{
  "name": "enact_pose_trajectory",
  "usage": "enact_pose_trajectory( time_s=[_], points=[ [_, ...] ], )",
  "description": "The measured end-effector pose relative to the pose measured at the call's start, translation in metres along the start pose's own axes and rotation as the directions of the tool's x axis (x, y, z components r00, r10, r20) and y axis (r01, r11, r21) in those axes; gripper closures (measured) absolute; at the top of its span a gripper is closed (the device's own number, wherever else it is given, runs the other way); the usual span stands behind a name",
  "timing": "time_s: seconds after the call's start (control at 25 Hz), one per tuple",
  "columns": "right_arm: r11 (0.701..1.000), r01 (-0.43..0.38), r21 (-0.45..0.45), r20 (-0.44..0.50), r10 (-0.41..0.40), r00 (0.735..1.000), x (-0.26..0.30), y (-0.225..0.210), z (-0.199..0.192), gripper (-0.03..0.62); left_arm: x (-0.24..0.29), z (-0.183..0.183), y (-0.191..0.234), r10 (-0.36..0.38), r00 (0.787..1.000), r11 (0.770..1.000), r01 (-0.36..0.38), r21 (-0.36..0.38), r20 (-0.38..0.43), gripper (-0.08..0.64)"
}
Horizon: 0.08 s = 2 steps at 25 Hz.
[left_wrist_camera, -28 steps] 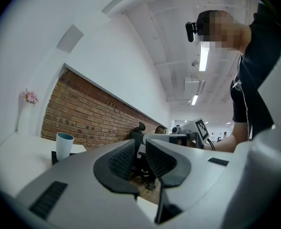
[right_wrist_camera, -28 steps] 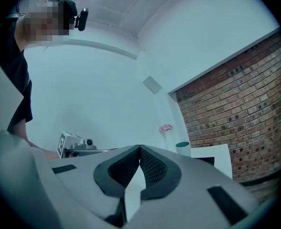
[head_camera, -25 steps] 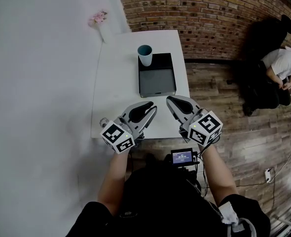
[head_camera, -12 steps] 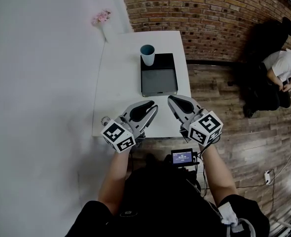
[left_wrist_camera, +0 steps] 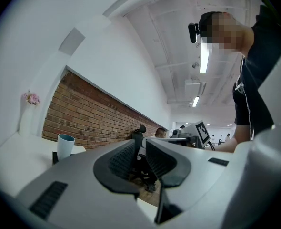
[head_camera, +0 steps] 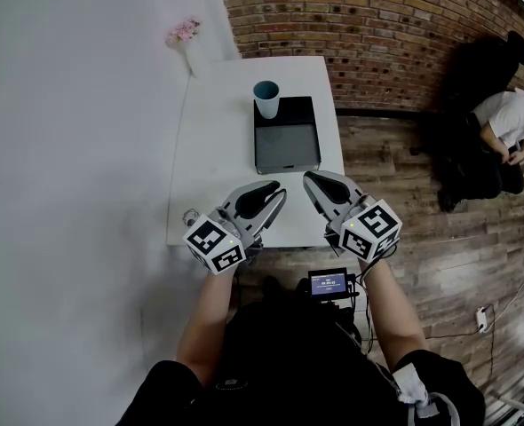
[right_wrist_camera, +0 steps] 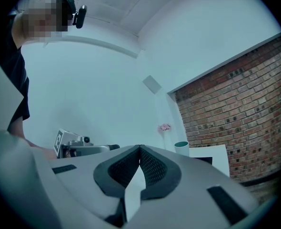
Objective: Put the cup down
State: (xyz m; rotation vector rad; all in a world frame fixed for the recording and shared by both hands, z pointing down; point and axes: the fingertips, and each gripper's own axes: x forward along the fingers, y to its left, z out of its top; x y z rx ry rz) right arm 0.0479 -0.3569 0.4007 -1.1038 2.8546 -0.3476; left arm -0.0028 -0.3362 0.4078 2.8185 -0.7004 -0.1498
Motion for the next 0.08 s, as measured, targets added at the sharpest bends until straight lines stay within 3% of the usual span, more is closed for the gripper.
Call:
enact_pose_trajectory(
  time_s=[0.08],
  points=[
    [1.0,0.002,0.001,-0.001,-0.002,1.0,0.0012,-0.001,-0.001,0.58,0.0006,-0.0011,0.0011,-0.002,1.0,1.0,0.002,0.001,-0.004,0.482]
  ],
)
